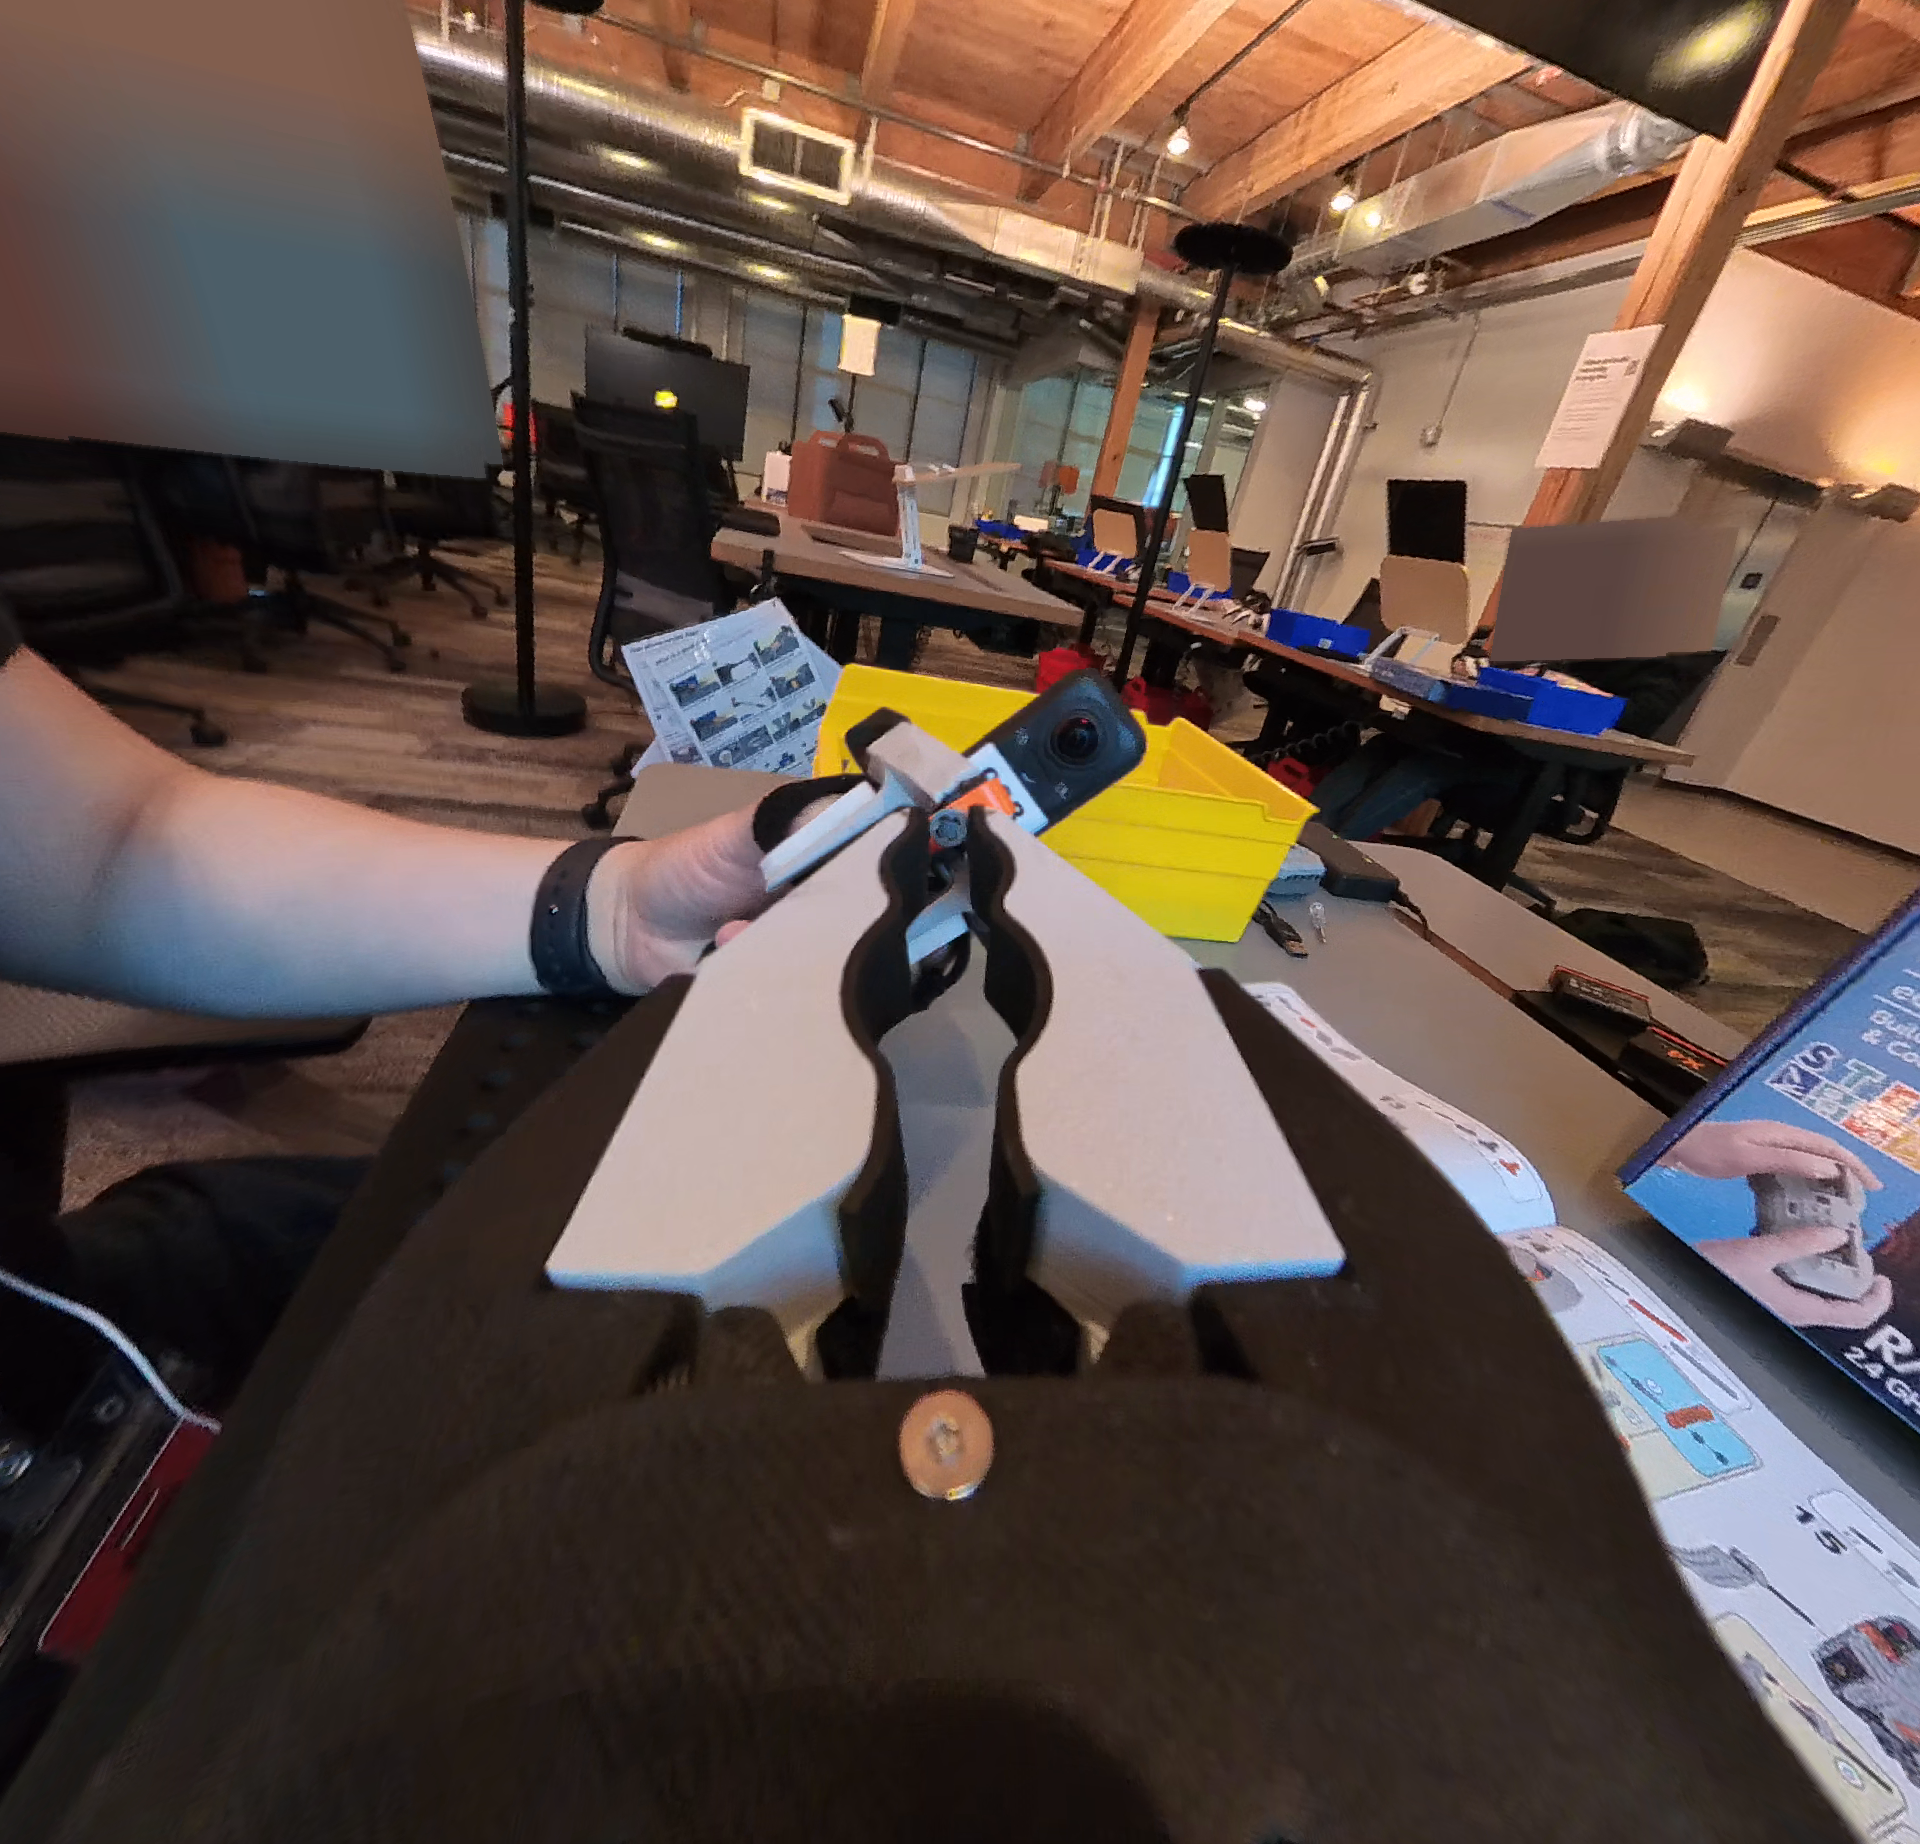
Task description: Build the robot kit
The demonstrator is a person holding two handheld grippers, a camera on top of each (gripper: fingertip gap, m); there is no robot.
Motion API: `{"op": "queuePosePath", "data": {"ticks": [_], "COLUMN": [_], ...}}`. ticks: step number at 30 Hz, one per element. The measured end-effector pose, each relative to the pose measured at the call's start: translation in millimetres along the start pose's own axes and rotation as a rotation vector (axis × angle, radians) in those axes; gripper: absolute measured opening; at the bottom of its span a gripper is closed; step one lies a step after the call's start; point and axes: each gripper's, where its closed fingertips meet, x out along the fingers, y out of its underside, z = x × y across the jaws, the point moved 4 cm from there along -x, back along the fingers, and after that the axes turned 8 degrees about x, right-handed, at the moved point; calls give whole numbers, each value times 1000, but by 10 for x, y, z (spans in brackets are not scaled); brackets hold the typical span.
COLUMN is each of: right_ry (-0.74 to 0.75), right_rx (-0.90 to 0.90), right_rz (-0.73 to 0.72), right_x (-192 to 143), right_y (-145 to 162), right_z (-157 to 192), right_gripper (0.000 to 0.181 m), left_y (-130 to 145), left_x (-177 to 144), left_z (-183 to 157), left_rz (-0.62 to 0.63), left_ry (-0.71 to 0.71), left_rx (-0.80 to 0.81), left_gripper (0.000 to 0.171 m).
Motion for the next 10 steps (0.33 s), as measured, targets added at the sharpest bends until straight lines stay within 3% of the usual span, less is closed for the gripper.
{"op": "queuePosePath", "data": {"ticks": [1, 10], "right_ry": [18, 99], "right_rx": [1, 180], "right_rz": [1, -136], "right_x": [7, 89], "right_y": [3, -39], "right_z": [-2, 1], "right_gripper": [4, 4], "left_y": [-12, -101], "left_x": [-18, -41], "left_z": [-11, -113], "left_rz": [-2, -67], "left_ry": [-12, -35], "left_rx": [14, 80], "left_gripper": [4, 3]}}
